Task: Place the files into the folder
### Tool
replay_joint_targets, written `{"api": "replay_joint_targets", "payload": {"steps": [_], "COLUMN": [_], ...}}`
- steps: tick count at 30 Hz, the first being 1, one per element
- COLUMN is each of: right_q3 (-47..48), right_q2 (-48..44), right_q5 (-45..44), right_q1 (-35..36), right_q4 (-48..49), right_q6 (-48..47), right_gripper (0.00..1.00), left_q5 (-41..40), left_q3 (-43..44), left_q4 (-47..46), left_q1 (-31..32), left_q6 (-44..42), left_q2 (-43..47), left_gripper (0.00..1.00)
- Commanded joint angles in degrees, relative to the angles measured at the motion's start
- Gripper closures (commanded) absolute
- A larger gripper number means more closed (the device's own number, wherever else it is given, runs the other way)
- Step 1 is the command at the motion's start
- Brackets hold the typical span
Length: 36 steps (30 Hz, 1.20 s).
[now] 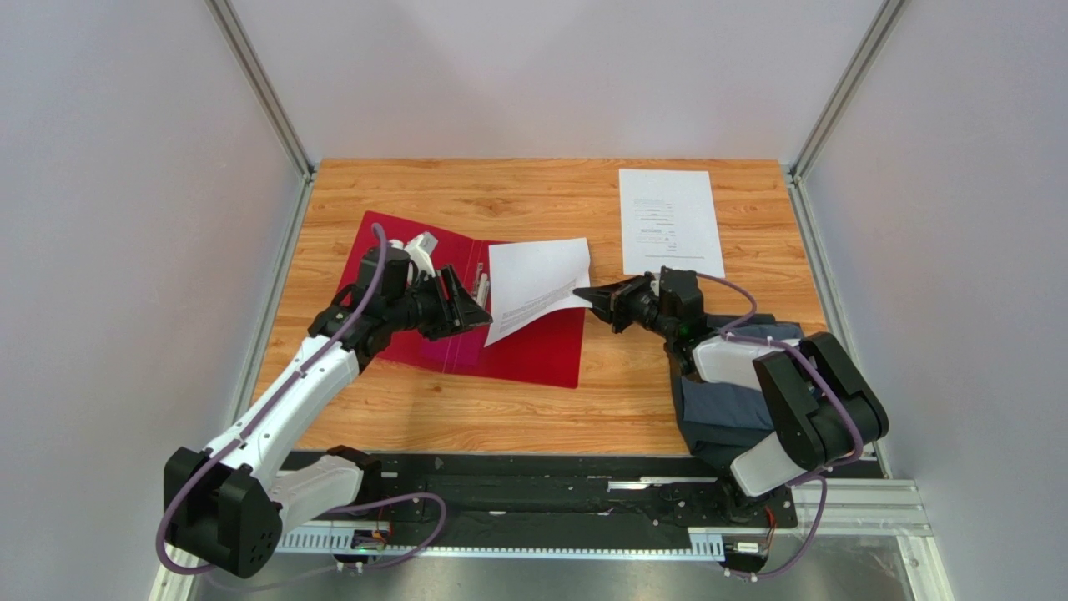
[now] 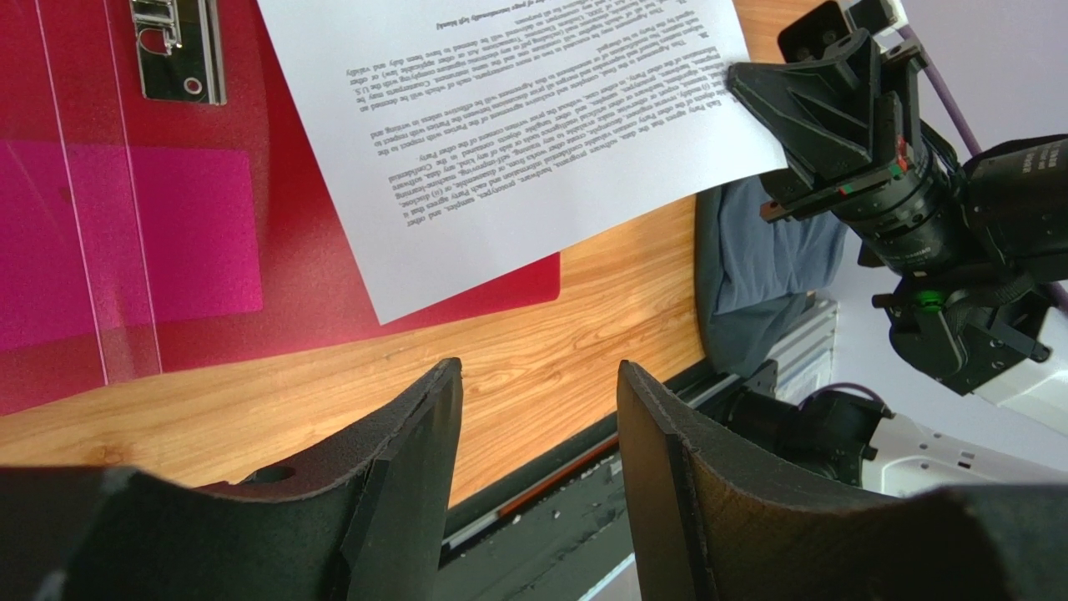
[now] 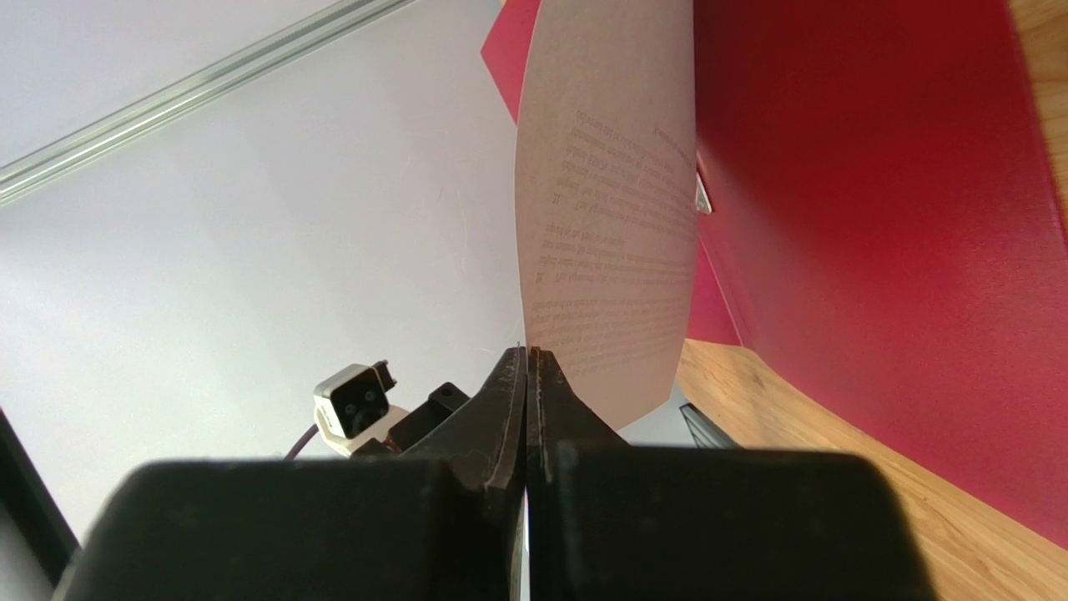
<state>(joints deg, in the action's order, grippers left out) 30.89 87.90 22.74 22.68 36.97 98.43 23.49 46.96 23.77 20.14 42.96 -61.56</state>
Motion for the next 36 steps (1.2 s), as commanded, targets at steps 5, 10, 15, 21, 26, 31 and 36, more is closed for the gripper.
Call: {"api": "replay_joint_targets", "payload": {"steps": [5, 10, 15, 21, 26, 31, 36], "right_q3": [2.33, 1.80, 1.71, 1.54, 1.54, -0.65, 0.39], "right_q2": [-0.54, 0.69, 2.71, 2.19, 1.93, 3.51, 6.84], "right_q5": [0.73, 0.64, 0.29, -0.24, 1.33, 5.90, 11.96], "right_q1": [0.44, 1.40, 2.72, 2.99, 2.99, 3.08, 3.08], "right_q4": [4.77, 6.53, 9.96, 10.31, 7.60, 4.52, -1.18], "right_q6": [2.46, 4.39, 6.16, 6.86, 3.46, -4.29, -19.10], "right_gripper": [1.00, 1.00, 1.00, 1.00, 1.00, 1.00, 0.81], "left_q5": [0.60, 0.86, 0.86, 0.77, 1.12, 1.39, 1.65], "left_q3": [-0.29, -0.38, -0.38, -0.73, -0.90, -1.52, -2.14], "left_q4": [-2.15, -2.41, -2.41, -2.24, -2.41, -2.41, -3.20], "left_q1": [-0.37, -0.37, -0.37, -0.45, -0.63, -0.72, -0.81], "left_q6": [0.02, 0.19, 0.11, -0.07, -0.07, -0.42, -0.25], "left_q2": [0.39, 0.12, 0.21, 0.56, 0.56, 0.56, -0.14], "left_gripper": [0.43, 0.43, 0.43, 0.42, 0.43, 0.43, 0.42]}}
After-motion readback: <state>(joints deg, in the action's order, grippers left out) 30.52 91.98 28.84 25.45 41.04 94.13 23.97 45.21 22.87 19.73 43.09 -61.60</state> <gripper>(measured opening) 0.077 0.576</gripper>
